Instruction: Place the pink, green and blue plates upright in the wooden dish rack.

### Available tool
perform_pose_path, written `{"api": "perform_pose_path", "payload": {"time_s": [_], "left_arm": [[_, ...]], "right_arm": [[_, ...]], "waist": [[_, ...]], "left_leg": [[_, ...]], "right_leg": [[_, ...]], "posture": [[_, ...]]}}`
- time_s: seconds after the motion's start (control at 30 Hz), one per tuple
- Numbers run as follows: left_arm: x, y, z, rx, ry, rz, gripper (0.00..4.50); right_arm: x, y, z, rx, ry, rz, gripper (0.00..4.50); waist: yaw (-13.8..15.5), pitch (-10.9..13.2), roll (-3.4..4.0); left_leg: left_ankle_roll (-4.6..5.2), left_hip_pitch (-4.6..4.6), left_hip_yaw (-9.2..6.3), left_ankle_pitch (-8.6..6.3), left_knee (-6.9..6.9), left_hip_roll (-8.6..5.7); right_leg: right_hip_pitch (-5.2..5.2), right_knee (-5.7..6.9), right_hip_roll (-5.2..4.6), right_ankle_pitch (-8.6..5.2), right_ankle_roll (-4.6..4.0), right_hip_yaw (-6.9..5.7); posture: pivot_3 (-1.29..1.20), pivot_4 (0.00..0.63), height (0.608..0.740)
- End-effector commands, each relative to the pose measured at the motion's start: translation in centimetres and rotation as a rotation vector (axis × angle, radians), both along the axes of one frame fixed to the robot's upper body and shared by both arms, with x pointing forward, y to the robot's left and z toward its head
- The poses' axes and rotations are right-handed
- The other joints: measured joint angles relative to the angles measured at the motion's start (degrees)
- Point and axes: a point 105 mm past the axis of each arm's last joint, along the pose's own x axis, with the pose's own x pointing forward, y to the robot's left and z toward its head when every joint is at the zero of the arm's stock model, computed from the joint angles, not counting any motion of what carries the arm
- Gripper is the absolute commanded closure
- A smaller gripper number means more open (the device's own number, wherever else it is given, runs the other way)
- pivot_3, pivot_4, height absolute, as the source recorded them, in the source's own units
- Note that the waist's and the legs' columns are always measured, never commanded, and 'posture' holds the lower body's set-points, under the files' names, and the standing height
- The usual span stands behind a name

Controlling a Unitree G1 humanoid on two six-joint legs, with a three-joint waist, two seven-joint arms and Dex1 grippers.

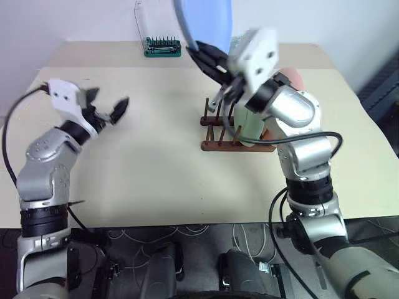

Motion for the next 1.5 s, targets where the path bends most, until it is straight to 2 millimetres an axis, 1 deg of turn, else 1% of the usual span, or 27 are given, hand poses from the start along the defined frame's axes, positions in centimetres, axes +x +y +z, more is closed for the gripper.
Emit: {"api": "perform_pose_path", "payload": {"time_s": [0.03,0.07,0.13,0.2,0.33,0.47,0.77,0.87,1.03,1.17,1.33,1.43,1.5], "left_arm": [[-1.6,-2.6,-0.2,0.085,-0.023,-0.160,0.05],[-1.8,-3.0,-0.4,0.094,-0.013,-0.183,0.05],[-2.8,-4.6,-1.9,0.114,0.049,-0.297,0.05],[-3.5,-5.6,-2.7,0.125,0.085,-0.373,0.05],[-4.0,-6.6,-3.9,0.157,0.131,-0.450,0.05],[-4.3,-7.3,-4.2,0.159,0.140,-0.487,0.05],[-4.5,-7.5,-4.2,0.148,0.141,-0.497,0.05],[-4.6,-7.5,-4.2,0.147,0.139,-0.501,0.05],[-4.6,-7.5,-4.2,0.148,0.138,-0.501,0.05],[-4.6,-7.6,-4.2,0.149,0.137,-0.504,0.05],[-4.4,-7.6,-4.2,0.154,0.135,-0.501,0.05],[-4.4,-7.5,-4.2,0.155,0.134,-0.500,0.00],[-4.4,-7.5,-4.3,0.154,0.134,-0.499,0.00]], "right_arm": [[-2.2,-0.4,0.5,0.089,0.103,0.135,4.50],[-2.3,-0.5,0.3,0.095,0.132,0.146,4.50],[-2.3,-0.9,-0.9,0.163,0.273,0.197,4.50],[-2.3,-1.3,-1.7,0.220,0.373,0.230,4.50],[-1.3,-2.2,-2.7,0.310,0.503,0.226,4.50],[-0.7,-2.9,-3.0,0.360,0.564,0.222,4.50],[0.3,-3.2,-4.3,0.372,0.643,0.196,4.50],[1.2,-3.8,-4.9,0.408,0.684,0.169,4.50],[2.1,-4.5,-5.8,0.437,0.730,0.131,4.50],[2.5,-5.0,-6.2,0.470,0.763,0.119,4.50],[2.5,-5.0,-6.7,0.467,0.783,0.109,4.50],[2.4,-4.9,-6.7,0.465,0.783,0.110,3.56],[2.4,-4.8,-6.7,0.464,0.781,0.113,2.66]], "waist": [[-0.04,0.00,0.00],[-0.08,0.00,0.00],[-0.14,-0.01,-0.01],[-0.13,-0.02,0.06],[-0.19,-0.02,0.07],[-0.19,-0.02,0.08],[-0.18,-0.02,0.08],[-0.20,-0.02,0.07],[-0.16,-0.02,0.07],[-0.17,-0.02,0.08],[-0.17,-0.02,0.08],[-0.17,-0.02,0.08],[-0.17,-0.01,0.08]], "left_leg": [[0.00,0.00,0.00,0.00,0.00,0.01],[-0.01,-0.01,0.00,0.00,-0.02,0.01],[-0.01,-0.01,0.00,-0.01,-0.06,0.02],[-0.02,0.03,-0.01,-0.02,-0.11,0.03],[-0.01,0.01,0.02,-0.01,-0.12,0.01],[0.01,0.01,0.02,0.00,-0.15,0.02],[0.02,0.00,0.02,0.00,-0.14,0.01],[0.02,0.00,0.02,0.00,-0.15,0.02],[0.02,-0.01,0.02,0.00,-0.15,0.02],[0.02,-0.01,0.02,0.00,-0.15,0.02],[0.02,-0.01,0.02,0.00,-0.15,0.02],[0.02,-0.01,0.02,0.00,-0.15,0.02],[0.02,-0.01,0.02,0.00,-0.15,0.02]], "right_leg": [[0.00,0.01,0.00,0.00,0.00,0.00],[-0.04,0.01,-0.01,0.01,-0.02,0.00],[-0.08,0.01,-0.01,0.04,-0.08,0.00],[-0.05,-0.01,-0.03,0.06,-0.10,0.00],[-0.11,0.00,-0.06,0.07,-0.11,0.01],[-0.12,0.00,-0.05,0.07,-0.11,0.01],[-0.13,-0.01,-0.05,0.07,-0.11,0.02],[-0.13,-0.01,-0.05,0.07,-0.11,0.02],[-0.13,-0.02,-0.06,0.07,-0.10,0.02],[-0.13,-0.02,-0.06,0.07,-0.11,0.02],[-0.14,-0.02,-0.06,0.07,-0.11,0.02],[-0.13,-0.03,-0.06,0.07,-0.11,0.02],[-0.14,-0.03,-0.06,0.07,-0.11,0.02]], "posture": [[0.00,0.150,0.732],[0.00,0.150,0.732],[0.00,0.150,0.732],[0.00,0.150,0.732],[0.00,0.150,0.732],[0.00,0.150,0.732],[0.00,0.150,0.732],[0.00,0.150,0.732],[0.00,0.150,0.732],[0.00,0.150,0.732],[0.00,0.150,0.732],[0.00,0.150,0.732],[0.00,0.150,0.732]]}}
